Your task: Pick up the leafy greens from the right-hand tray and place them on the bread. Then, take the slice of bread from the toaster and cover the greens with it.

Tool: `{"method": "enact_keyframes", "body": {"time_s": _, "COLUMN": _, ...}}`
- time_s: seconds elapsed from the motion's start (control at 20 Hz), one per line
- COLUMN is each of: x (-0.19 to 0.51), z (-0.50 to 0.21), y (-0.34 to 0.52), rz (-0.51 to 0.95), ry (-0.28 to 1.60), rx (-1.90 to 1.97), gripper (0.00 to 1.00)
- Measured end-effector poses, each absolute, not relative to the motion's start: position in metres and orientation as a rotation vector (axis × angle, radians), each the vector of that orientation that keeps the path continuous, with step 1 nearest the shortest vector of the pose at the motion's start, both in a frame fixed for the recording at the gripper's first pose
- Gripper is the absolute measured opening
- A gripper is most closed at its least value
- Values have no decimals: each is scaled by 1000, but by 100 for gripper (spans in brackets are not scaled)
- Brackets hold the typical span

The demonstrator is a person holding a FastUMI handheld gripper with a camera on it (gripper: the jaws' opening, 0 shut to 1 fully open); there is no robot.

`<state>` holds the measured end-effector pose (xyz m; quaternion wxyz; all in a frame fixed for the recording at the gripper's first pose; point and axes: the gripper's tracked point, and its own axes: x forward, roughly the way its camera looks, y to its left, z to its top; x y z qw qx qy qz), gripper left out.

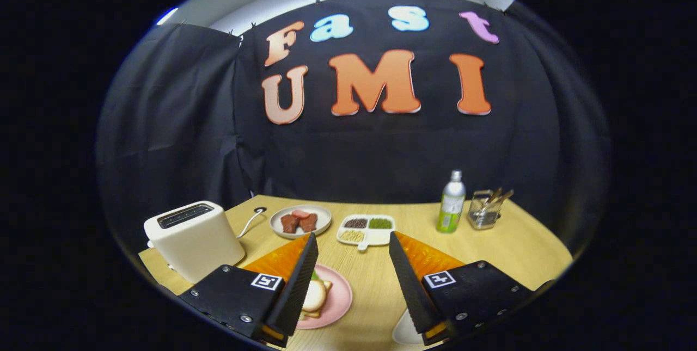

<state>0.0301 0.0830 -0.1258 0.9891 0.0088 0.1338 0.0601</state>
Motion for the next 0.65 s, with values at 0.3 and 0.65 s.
{"method": "enact_keyframes", "body": {"time_s": 0.3, "x": 21, "z": -66, "y": 72, "rz": 67, "ry": 93, "rx": -27, "gripper": 92}}
{"method": "enact_keyframes", "body": {"time_s": 0.65, "x": 17, "z": -40, "y": 76, "rz": 54, "ry": -29, "rx": -48, "gripper": 97}}
